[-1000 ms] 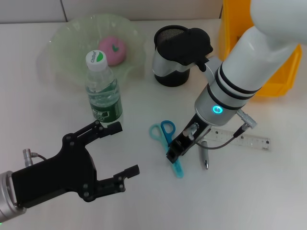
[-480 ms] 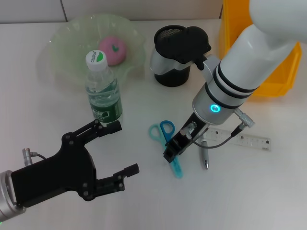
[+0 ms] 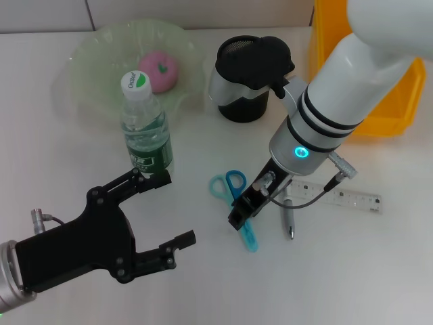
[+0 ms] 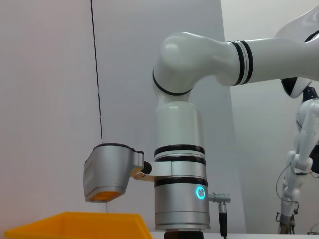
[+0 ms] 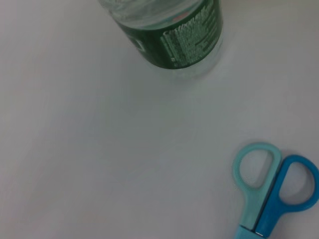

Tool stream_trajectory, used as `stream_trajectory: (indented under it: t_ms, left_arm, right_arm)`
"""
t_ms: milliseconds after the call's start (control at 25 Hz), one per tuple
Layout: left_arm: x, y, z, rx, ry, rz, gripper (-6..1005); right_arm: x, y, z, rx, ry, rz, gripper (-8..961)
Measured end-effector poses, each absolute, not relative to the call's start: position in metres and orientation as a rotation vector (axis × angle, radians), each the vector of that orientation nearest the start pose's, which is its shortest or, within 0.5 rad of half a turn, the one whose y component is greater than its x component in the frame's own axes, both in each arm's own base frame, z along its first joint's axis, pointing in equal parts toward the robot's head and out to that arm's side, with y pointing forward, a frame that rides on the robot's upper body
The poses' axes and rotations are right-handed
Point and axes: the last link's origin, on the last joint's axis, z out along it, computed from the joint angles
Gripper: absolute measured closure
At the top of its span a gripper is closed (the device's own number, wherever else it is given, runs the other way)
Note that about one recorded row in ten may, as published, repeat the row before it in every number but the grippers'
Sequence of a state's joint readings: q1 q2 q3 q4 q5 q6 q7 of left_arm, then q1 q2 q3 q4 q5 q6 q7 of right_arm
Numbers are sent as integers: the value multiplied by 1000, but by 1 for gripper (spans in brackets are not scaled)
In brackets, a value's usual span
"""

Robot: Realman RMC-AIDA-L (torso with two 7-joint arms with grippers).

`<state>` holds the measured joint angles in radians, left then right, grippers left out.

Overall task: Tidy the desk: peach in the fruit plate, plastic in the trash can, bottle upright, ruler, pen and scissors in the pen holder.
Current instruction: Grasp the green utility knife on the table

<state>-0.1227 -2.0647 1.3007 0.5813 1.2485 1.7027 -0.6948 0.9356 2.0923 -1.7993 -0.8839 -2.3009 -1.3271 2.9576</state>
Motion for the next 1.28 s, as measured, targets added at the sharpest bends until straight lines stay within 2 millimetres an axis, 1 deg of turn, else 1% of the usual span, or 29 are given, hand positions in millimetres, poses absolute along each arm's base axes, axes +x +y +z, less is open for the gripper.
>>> stream_trajectory:
  t_ms: [560, 1280]
  left_arm:
    - [-277, 209, -26, -2535, -66, -1114, 170]
    - [-277, 209, -25, -2530, -65, -1117, 170]
  right_arm:
    - [130, 346, -114, -2645, 1203, -662, 570]
    - [127, 348, -115, -2648, 1187, -660, 628]
